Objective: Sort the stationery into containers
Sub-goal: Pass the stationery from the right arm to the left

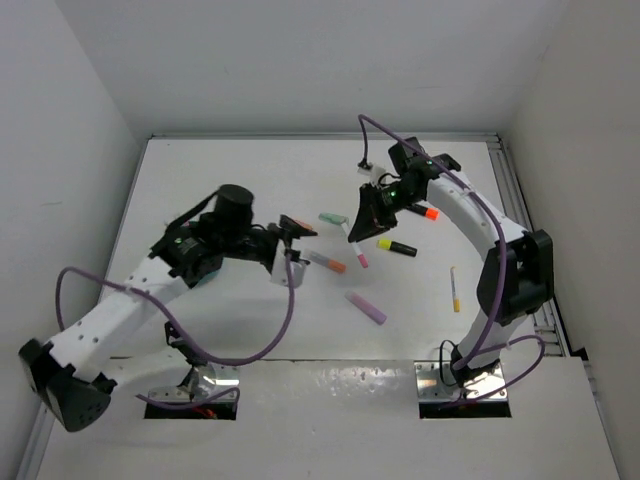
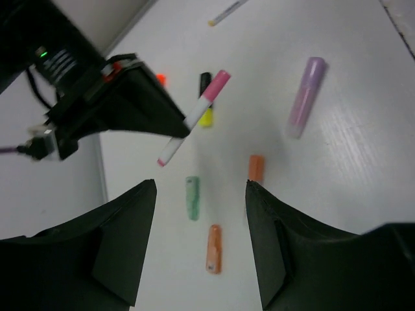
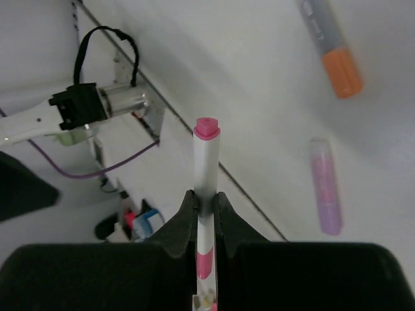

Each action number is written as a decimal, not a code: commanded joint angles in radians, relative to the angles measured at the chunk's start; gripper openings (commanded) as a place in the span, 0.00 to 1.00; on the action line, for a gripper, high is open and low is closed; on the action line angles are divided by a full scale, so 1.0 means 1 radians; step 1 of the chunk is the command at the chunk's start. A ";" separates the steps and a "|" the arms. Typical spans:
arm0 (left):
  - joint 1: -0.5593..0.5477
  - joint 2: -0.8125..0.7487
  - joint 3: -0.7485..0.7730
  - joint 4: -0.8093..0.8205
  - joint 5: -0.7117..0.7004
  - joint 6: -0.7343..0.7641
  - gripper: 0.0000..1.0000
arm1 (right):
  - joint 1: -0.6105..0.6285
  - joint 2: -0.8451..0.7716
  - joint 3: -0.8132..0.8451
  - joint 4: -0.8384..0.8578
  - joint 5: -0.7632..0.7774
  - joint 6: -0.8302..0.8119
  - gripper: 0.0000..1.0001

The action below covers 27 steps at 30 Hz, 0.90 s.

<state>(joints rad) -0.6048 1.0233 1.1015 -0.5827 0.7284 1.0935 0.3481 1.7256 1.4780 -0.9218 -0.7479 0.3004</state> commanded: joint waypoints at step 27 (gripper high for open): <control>-0.351 0.343 0.115 0.159 -0.165 -0.058 0.46 | 0.028 -0.035 -0.220 0.219 -0.294 0.510 0.00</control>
<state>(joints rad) -0.9417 1.3663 1.1751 -0.4400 0.5266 1.0431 0.3656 1.7332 1.2629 -0.7387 -0.9886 0.7689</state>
